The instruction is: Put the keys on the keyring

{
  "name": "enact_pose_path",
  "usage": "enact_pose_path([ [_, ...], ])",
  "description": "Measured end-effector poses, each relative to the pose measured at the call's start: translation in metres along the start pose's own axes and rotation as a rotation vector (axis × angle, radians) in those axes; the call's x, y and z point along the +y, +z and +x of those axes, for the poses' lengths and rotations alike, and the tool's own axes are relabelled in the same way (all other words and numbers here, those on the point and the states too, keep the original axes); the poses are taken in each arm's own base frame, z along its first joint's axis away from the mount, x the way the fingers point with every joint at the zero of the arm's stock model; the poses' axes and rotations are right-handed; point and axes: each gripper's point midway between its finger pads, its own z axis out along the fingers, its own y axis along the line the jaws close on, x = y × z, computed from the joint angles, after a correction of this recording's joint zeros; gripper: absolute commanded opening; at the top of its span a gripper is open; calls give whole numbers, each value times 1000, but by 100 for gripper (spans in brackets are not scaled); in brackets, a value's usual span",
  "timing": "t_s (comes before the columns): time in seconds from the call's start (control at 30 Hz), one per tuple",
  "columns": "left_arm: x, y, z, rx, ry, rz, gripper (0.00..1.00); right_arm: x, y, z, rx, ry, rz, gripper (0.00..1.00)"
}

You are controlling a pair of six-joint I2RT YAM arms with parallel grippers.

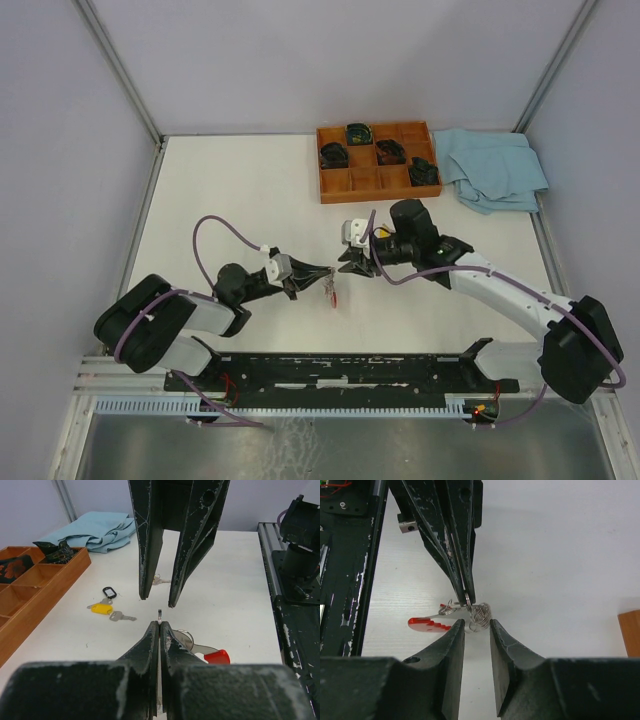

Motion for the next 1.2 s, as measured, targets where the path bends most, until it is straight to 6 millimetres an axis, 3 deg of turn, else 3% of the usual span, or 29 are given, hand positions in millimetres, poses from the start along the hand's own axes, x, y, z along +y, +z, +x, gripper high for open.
enact_pose_path([
  [0.17, -1, 0, 0, 0, -1, 6, 3, -2, 8, -11, -66, -36, -31, 33],
  [0.43, -2, 0, 0, 0, -1, 9, 3, 1, 16, -7, -74, -29, -71, 29],
  [0.63, -3, 0, 0, 0, -1, 16, 3, 4, 19, 2, -55, -11, -92, 21],
  [0.8, -5, 0, 0, 0, 0, 27, 3, 10, 21, 9, -40, 14, -122, 7],
  [0.87, -5, 0, 0, -1, 0, 29, 5, 11, 21, 9, -39, 18, -128, 1],
  [1.2, -5, 0, -10, -13, 25, 29, 23, 10, 12, -3, 14, 45, -142, 1],
])
